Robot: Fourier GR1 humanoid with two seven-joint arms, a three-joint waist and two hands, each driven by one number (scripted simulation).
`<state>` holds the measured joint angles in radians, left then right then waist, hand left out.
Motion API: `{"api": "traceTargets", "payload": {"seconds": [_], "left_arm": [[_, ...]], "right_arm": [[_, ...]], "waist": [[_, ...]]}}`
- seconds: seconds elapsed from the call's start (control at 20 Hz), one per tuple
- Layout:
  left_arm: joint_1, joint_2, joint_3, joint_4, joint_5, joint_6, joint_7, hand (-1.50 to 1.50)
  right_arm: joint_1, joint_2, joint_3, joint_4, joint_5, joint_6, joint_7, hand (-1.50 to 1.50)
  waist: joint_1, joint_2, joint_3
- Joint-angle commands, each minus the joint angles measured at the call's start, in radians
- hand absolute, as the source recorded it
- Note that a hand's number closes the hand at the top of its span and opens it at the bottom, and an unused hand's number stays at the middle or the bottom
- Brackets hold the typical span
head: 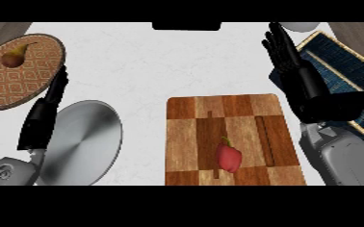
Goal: Pick the bell pepper from the cutting board and place it in the basket
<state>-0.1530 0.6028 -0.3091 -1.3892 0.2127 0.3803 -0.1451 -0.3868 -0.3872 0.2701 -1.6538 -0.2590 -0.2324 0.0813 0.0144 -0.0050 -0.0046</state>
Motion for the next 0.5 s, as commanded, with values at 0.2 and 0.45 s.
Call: {"api": "traceTargets", "payload": {"seconds": [0.2,0.45], "left_arm": [[-0.066,-0.008,0.130,0.068,0.166,-0.138,0.164,0.00],[-0.071,-0.066,0.082,0.056,0.201,-0.150,0.226,0.00]], "right_arm": [[-0.100,-0.040,-0.113,-0.007,-0.015,0.108,-0.095,1.50],[-0.094,-0.146,0.286,-0.058,0.441,0.166,-0.149,-1.50]], "waist": [[-0.015,0.007,0.005],[-0.005,0.005,-0.001]]}}
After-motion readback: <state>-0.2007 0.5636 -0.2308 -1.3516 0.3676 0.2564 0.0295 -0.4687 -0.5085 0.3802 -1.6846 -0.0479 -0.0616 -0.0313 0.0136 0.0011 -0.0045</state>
